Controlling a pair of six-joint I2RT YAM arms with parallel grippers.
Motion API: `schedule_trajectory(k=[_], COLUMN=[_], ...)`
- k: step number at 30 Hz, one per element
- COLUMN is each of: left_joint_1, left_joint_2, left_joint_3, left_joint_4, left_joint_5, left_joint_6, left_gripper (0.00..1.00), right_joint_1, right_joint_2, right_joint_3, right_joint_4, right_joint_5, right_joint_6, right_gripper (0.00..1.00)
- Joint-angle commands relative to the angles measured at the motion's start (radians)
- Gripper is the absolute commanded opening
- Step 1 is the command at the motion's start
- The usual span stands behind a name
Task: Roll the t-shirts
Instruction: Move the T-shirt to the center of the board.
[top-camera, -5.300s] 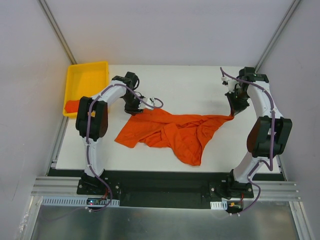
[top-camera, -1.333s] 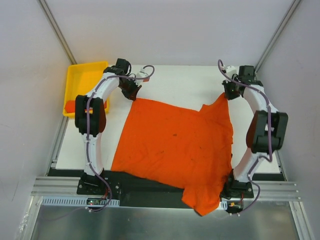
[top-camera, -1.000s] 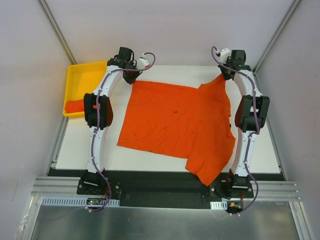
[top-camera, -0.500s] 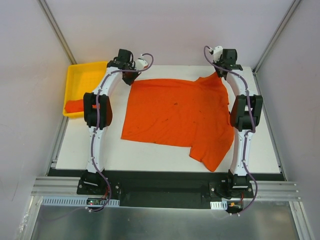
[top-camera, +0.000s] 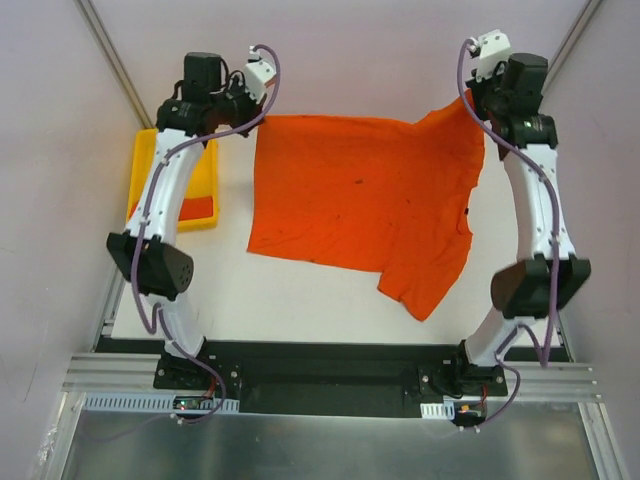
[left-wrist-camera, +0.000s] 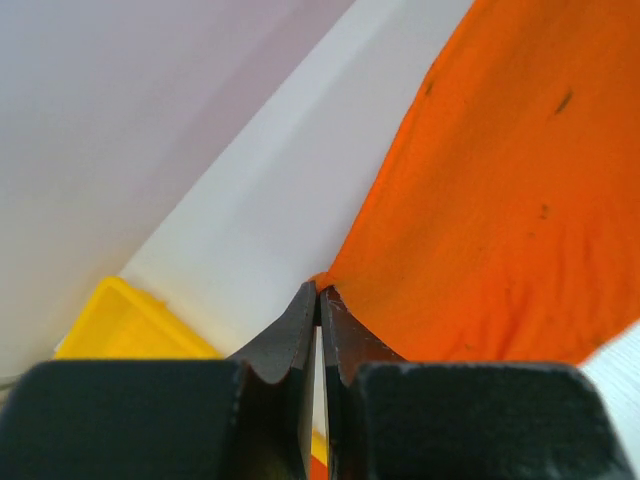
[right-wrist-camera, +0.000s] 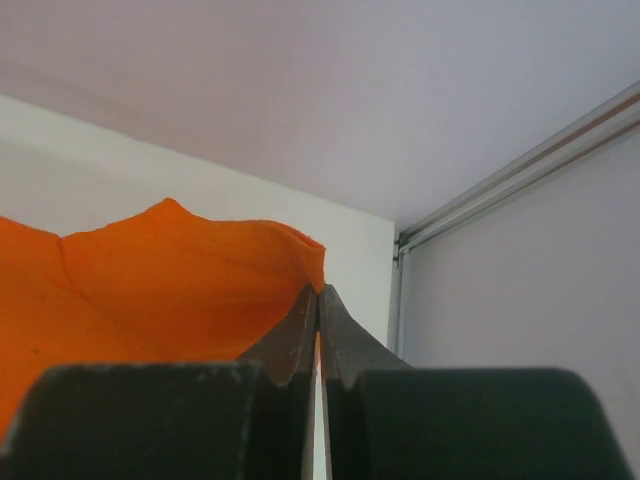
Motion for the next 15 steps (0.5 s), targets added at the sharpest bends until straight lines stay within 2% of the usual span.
schedule_trajectory(k=[1, 3, 7, 9, 12, 15], left_joint_1=[0.003, 0.003, 0.002, 0.001, 0.001, 0.001], left_joint_2=[-0.187, -0.254, -0.485, -0.567, -0.799, -0.921], left_joint_3=[-0.089, -0.122, -0.246, -0.291, -0.398, -0.423], left_joint_4=[-0.056, -0.061, -0.065, -0.067, -0.071, -0.087], left_joint_5=[0.054, 0.050, 0.070, 0.068, 0.042, 0.053], left_joint_6=[-0.022, -0.019, -0.047, -0.059, -0.061, -0.059], left_gripper=[0.00, 0.00, 0.00, 0.00, 0.00, 0.00], right_joint_1=[0.048, 0.066, 0.111, 0.131, 0.171, 0.171], right_joint_2=[-0.275, -0.346, -0.507, -0.601, -0.743, -0.837], right_joint_3=[-0.118, -0.153, -0.149, -0.147, -0.140, -0.112], right_joint_4=[-0.065, -0.084, -0.224, -0.277, -0.419, -0.507], right_joint_5=[-0.014, 0.041, 0.093, 0.099, 0.110, 0.067], right_joint_6=[0.010, 0.008, 0.039, 0.042, 0.050, 0.044], right_gripper=[0.01, 0.01, 0.01, 0.01, 0.01, 0.01])
